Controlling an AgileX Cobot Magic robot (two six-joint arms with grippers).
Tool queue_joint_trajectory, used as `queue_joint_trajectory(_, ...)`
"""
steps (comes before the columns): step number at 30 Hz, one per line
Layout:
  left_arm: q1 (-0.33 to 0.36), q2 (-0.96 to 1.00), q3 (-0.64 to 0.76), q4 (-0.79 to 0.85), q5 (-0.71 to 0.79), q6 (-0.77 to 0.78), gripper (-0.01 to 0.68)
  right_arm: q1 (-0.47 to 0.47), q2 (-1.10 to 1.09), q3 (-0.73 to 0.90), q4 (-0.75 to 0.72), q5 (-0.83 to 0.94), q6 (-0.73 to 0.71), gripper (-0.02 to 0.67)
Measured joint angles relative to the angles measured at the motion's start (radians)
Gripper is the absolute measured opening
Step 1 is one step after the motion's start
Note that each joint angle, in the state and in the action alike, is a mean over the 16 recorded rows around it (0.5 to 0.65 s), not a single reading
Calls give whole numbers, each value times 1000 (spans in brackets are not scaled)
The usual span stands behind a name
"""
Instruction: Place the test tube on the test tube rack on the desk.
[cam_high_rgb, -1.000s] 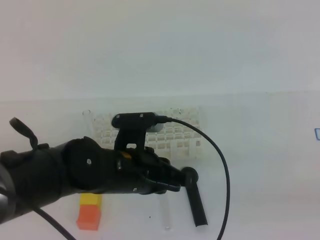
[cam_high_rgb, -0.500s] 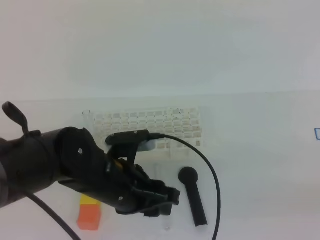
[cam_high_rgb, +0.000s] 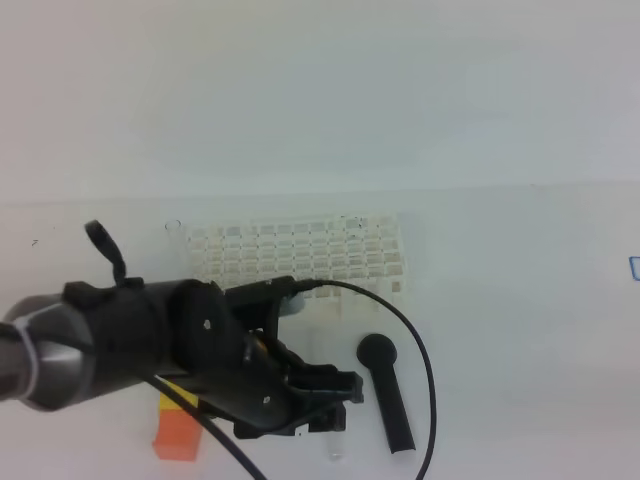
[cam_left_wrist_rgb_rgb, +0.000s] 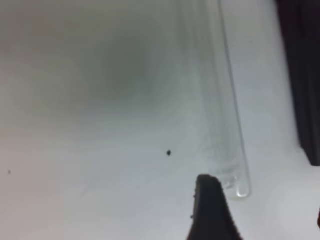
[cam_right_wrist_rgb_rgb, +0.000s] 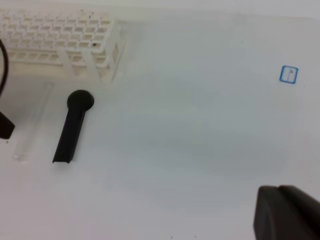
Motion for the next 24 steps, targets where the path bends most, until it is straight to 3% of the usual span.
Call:
queue_joint_trajectory(11,-12,107,-49,24,19,-24,421,0,0,0,2,0,0,-1)
queue_joint_trajectory(24,-66,175,-135,225,92,-169,411,0,0,0,2,0,0,-1)
